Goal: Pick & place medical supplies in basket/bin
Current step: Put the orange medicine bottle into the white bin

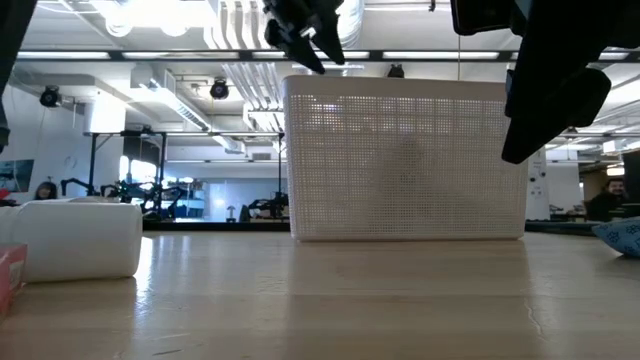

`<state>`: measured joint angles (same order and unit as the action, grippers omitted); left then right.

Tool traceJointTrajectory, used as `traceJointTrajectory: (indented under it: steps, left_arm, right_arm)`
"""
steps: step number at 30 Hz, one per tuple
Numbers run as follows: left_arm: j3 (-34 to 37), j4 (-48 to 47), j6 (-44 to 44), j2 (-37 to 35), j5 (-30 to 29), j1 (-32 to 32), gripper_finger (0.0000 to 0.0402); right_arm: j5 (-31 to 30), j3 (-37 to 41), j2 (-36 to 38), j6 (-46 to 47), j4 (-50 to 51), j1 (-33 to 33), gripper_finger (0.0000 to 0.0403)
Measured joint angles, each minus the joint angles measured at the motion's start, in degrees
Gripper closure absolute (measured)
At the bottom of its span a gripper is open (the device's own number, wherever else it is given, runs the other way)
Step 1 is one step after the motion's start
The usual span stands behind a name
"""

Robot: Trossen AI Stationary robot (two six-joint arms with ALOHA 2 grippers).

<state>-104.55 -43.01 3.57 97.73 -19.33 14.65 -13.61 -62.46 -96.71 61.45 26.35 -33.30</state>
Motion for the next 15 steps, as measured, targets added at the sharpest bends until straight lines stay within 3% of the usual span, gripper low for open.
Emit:
traceJointTrajectory:
  steps: [4, 9, 12, 15]
  left_arm:
    - [-5.81, -18.74, -1.28, -0.62, -0.20, -5.06, 0.0086]
    - [-8.13, -42.07, 5.05, -5.00, 0.15, -19.01, 0.0086]
    - [-5.38, -47.16, 14.89, -7.86, 0.16, -27.95, 0.0086]
    - [0.00, -46.55, 25.68, -11.12, 0.50, -36.51, 0.0087]
  right_arm:
    - [0.02, 0.00, 0.00, -1.14, 0.24, 0.09, 0.0163]
    - [0.07, 0.00, 0.00, -3.84, 0.36, 0.43, 0.0163]
    - [0.10, 0.00, 0.00, -6.19, 0.35, 1.19, 0.0163]
    - [0.09, 0.00, 0.00, -8.31, 0.30, 2.09, 0.0163]
